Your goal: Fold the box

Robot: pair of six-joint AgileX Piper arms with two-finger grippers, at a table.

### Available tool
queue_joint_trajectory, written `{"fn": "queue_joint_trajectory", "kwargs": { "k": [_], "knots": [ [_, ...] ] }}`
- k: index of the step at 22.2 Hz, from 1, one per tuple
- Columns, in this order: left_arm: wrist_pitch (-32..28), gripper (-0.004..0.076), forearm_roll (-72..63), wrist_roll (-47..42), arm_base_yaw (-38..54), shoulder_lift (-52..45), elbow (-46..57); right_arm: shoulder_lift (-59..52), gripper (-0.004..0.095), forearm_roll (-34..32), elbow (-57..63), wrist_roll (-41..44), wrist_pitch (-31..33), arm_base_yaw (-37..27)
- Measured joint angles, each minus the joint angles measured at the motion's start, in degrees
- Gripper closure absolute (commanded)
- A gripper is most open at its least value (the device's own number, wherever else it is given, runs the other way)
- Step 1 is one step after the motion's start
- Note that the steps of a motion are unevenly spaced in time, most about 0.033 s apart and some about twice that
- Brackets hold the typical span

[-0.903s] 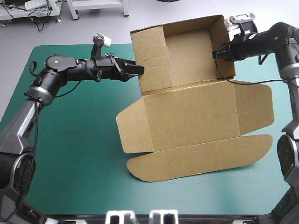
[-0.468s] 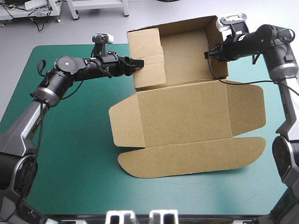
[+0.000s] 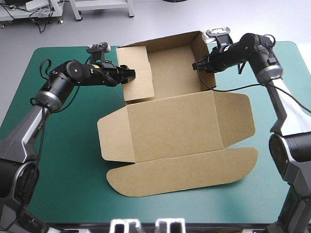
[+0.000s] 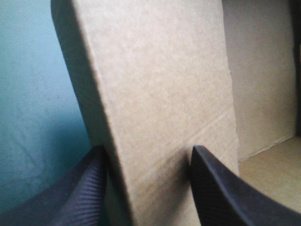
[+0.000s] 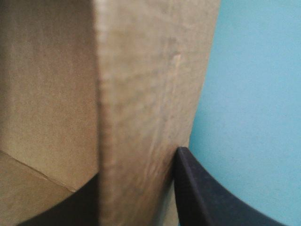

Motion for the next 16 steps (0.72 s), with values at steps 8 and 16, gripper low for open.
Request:
{"fn": "queue_joint_trajectory", "kwargs": {
  "k": [8,16],
  "knots": [
    [4.3,0.0606,9.4,-7.1,0.0,0.0,0.0,0.0,0.0926,3.5,0.1,-4.2,0.0,0.3],
    [7.3,0.0733,10.0,-6.4,0.0,-0.1,0.0,0.0,0.0926,-0.7,0.1,-2.1,3.2,0.5]
  ]
}}
